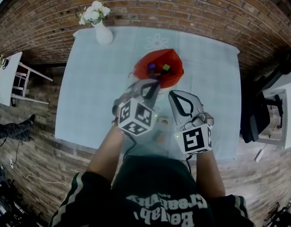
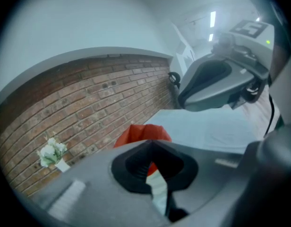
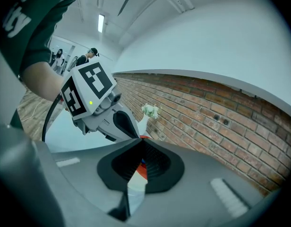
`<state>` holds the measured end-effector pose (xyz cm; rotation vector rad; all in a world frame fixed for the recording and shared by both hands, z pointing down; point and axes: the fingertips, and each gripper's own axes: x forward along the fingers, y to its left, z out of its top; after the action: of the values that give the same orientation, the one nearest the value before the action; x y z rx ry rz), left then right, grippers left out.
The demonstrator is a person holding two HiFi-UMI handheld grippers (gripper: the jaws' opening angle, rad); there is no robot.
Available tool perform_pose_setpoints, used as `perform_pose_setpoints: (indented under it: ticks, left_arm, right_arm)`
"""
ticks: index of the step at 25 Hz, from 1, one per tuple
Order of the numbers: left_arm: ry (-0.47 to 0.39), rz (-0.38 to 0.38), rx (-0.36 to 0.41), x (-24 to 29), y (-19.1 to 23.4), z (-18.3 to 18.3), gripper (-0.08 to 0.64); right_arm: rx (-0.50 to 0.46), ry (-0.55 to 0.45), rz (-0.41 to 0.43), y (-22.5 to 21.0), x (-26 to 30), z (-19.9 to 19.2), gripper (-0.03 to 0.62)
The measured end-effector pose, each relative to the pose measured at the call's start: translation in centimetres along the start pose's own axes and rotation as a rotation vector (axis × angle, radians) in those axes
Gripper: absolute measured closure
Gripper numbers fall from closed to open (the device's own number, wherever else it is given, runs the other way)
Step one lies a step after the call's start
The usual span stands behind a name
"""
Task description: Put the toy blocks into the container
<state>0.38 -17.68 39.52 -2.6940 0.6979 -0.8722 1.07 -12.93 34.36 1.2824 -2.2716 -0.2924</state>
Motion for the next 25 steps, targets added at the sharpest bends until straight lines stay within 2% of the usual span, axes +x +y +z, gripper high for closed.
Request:
perform_pose_setpoints:
  ticks: [9, 20, 25]
  left_arm:
    - [0.028, 0.015, -0.008, -3.8, -0.8, -2.6, 0.557]
    - [0.021, -0.003, -0.021, -7.9, -2.2, -4.9, 0.557]
    - [0.016, -0.023, 0.012, -9.2, -2.6, -5.6, 0.557]
  right_arm:
    - [-0.019, -0.023, 0.064, 3.4, 0.4, 1.8, 0.586]
    - [-0.039, -0.02, 0.046, 6.2, 0.5, 3.5, 0.586]
    - [-0.035, -0.028, 0.04, 7.9, 0.5, 4.4, 0.586]
